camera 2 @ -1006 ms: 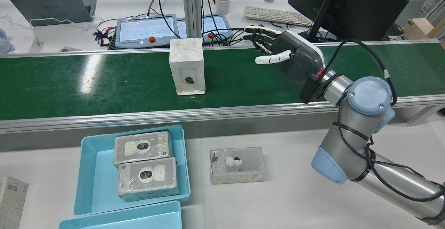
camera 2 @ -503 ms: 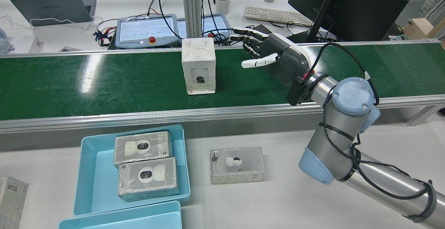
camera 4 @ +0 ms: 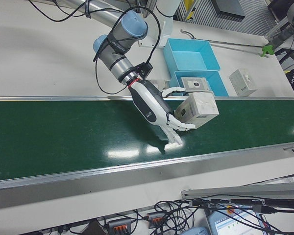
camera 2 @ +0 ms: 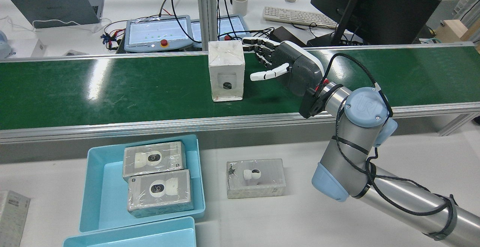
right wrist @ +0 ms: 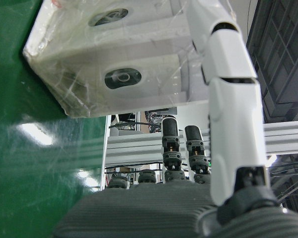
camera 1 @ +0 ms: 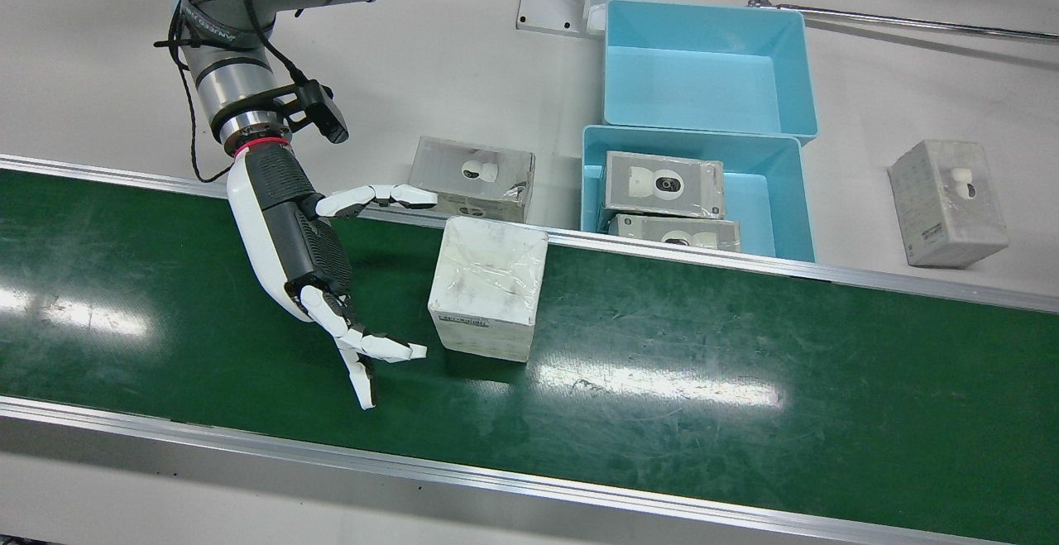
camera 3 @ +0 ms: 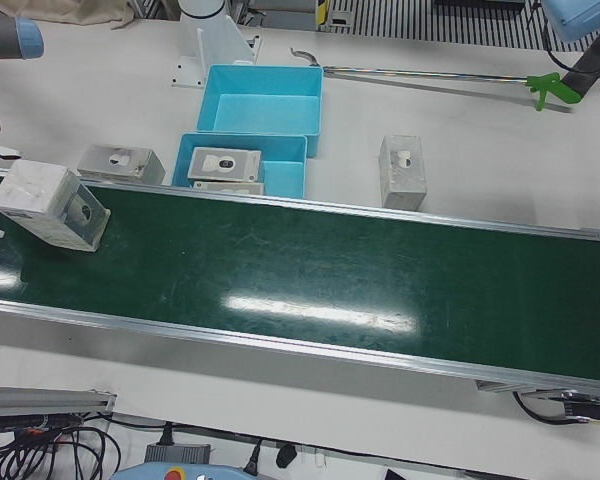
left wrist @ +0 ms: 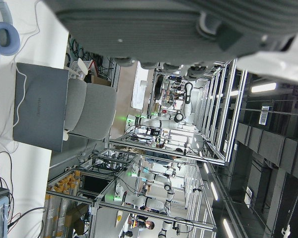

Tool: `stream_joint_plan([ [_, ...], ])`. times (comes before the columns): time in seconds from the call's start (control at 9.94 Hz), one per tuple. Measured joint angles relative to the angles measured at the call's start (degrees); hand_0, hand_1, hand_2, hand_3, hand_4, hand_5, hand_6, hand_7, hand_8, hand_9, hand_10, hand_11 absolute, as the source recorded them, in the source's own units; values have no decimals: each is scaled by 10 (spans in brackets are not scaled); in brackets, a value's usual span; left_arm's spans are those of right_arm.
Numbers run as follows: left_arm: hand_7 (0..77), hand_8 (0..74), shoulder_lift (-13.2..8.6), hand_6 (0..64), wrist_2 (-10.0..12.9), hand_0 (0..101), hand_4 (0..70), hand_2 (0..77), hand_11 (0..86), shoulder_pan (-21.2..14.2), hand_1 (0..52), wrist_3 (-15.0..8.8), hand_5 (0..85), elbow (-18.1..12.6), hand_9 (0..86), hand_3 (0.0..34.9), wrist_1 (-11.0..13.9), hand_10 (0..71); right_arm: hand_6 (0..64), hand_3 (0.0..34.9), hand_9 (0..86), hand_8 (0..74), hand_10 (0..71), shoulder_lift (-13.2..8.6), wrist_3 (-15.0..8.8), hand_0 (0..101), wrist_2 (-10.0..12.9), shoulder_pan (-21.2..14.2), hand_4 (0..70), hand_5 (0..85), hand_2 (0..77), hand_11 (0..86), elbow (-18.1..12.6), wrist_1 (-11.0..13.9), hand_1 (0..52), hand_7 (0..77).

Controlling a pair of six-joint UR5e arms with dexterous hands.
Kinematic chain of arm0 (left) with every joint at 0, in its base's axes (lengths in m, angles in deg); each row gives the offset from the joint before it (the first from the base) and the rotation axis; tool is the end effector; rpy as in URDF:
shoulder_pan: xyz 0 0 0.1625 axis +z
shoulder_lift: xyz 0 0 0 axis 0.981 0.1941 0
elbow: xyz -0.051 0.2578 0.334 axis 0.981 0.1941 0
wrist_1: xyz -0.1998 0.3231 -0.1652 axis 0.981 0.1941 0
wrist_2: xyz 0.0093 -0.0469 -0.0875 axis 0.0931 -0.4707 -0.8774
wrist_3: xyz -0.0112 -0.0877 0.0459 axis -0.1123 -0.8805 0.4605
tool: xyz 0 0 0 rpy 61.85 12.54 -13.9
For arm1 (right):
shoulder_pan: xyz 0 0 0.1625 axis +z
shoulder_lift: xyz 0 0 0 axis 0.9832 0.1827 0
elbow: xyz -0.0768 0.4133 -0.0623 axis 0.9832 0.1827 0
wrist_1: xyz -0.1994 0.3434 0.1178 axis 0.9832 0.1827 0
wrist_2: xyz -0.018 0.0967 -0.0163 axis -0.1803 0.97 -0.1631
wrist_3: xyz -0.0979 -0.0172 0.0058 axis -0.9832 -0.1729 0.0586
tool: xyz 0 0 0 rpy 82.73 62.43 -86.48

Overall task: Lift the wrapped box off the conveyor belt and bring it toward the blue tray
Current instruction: 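Close the right hand fingers around the white wrapped box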

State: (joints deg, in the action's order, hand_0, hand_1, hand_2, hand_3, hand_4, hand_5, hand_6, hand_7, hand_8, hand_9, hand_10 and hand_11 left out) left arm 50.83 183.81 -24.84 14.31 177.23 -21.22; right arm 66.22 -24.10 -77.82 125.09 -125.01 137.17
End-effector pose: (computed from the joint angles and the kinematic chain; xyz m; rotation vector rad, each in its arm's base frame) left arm -0.2245 -0.5052 0.5256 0.2960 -2.1442 2.2298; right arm -0.3378 -0.5739 0.3219 -0.5640 -2.3037 1.6055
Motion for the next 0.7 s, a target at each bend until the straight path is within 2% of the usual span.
stream_joint_plan([
  [0.2, 5, 5, 0, 0, 0, 0, 0, 11, 0, 0, 0, 0, 11, 0, 0, 0, 0, 5, 82, 50, 38, 5, 0, -10, -8, 505, 8, -9, 131, 191, 185, 16, 11, 0, 185, 235],
  [0.3, 5, 5, 0, 0, 0, 0, 0, 11, 0, 0, 0, 0, 11, 0, 0, 0, 0, 5, 60, 49, 38, 5, 0, -16, -10, 515, 9, -13, 131, 191, 185, 16, 17, 0, 207, 235],
  [0.4, 5, 5, 0, 0, 0, 0, 0, 11, 0, 0, 0, 0, 11, 0, 0, 0, 0, 5, 76, 61, 38, 5, 0, -24, -11, 515, 10, -16, 131, 191, 196, 16, 24, 0, 207, 224],
  [0.6, 5, 5, 0, 0, 0, 0, 0, 5, 5, 0, 0, 0, 11, 0, 0, 0, 0, 5, 76, 61, 38, 5, 0, -43, -11, 515, 12, -19, 131, 191, 196, 16, 40, 0, 207, 224],
  [0.7, 5, 5, 0, 0, 0, 0, 0, 5, 5, 0, 0, 0, 11, 0, 0, 0, 0, 5, 98, 94, 65, 11, 0, -50, -11, 551, 19, -20, 175, 235, 267, 16, 44, 1, 245, 273],
])
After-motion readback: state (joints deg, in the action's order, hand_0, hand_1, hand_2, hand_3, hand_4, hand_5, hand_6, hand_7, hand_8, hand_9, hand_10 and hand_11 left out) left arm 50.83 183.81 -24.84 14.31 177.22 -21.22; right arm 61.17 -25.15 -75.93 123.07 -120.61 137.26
